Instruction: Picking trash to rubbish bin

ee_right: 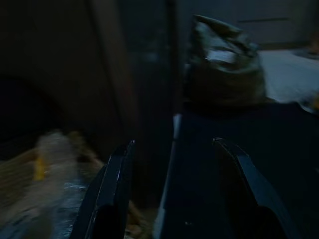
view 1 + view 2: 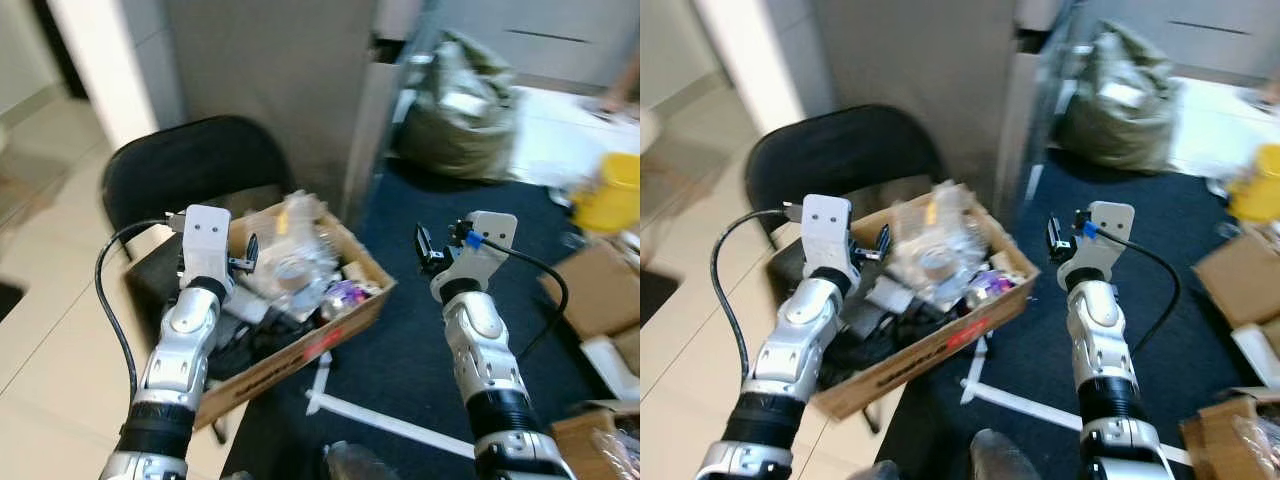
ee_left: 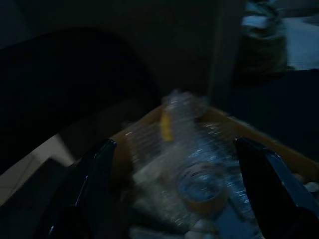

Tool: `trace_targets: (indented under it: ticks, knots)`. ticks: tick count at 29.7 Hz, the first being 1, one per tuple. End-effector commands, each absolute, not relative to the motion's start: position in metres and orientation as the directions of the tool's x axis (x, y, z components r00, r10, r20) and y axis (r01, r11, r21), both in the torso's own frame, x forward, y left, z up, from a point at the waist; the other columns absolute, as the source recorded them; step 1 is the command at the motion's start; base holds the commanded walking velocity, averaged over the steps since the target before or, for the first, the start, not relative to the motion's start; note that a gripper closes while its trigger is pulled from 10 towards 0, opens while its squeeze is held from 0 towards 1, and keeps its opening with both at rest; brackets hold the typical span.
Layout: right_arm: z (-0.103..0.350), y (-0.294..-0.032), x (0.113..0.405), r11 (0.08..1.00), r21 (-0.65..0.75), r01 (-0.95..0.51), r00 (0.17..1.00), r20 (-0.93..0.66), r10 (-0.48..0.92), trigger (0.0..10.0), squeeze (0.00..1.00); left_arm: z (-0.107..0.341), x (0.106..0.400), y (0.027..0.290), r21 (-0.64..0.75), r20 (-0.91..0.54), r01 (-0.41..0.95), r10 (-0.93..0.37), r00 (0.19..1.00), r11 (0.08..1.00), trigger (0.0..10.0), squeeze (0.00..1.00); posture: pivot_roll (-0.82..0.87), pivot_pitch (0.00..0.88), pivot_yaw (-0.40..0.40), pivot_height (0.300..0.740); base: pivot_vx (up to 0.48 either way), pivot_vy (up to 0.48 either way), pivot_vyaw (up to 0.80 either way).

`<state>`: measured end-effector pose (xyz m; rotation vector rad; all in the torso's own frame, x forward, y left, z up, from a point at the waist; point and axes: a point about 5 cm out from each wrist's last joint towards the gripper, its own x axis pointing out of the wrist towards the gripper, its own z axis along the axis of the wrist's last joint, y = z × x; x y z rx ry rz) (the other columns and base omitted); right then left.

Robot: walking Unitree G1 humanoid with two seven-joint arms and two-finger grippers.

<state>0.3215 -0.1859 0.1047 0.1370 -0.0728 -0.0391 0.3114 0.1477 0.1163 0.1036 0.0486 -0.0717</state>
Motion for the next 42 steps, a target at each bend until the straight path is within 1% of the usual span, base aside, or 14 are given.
trace_targets:
  ticks: [1, 11, 16, 23, 27, 42]
  knots:
    - [0.102, -0.183, 0.321, 0.991, 0.132, 0.028, 0.998, 0.05, -0.035, 10.0, 0.0, 0.111, 0.31, 0.15, 0.12, -0.073, 0.068, -0.059, 0.996, 0.99, 10.0, 0.0, -0.05, 0.033, -0.007, 0.74, 0.0, 0.0, -0.8]
    - [0.101, -0.184, 0.321, 0.992, 0.12, 0.039, 0.998, 0.04, -0.044, 10.0, 0.0, 0.108, 0.31, 0.149, 0.123, -0.089, 0.071, -0.06, 0.994, 0.99, 10.0, 0.0, -0.05, 0.038, -0.007, 0.74, 0.0, 0.0, -0.8]
    - [0.092, -0.189, 0.318, 0.993, 0.068, 0.097, 0.995, -0.01, -0.096, 10.0, 0.0, 0.106, 0.309, 0.15, 0.124, -0.105, 0.081, -0.068, 0.992, 0.989, 10.0, 0.0, -0.05, 0.047, 0.001, 0.74, 0.0, 0.0, -0.8]
    - [0.087, -0.193, 0.316, 0.989, 0.067, 0.133, 0.99, -0.047, -0.131, 10.0, 0.0, 0.105, 0.309, 0.15, 0.128, -0.111, 0.085, -0.071, 0.991, 0.988, 10.0, 0.0, -0.05, 0.052, 0.004, 0.74, 0.0, 0.0, -0.8]
    - [0.084, -0.195, 0.314, 0.988, 0.075, 0.133, 0.989, -0.072, -0.127, 10.0, 0.0, 0.105, 0.31, 0.149, 0.127, -0.114, 0.088, -0.073, 0.991, 0.988, 10.0, 0.0, -0.05, 0.054, 0.004, 0.74, 0.0, 0.0, -0.8]
    - [0.079, -0.192, 0.311, 0.992, 0.041, 0.117, 0.99, -0.081, -0.113, 10.0, 0.0, 0.108, 0.313, 0.147, 0.13, -0.107, 0.102, -0.088, 0.99, 0.986, 10.0, 0.0, -0.06, 0.056, 0.009, 0.74, 0.0, 0.0, -0.8]
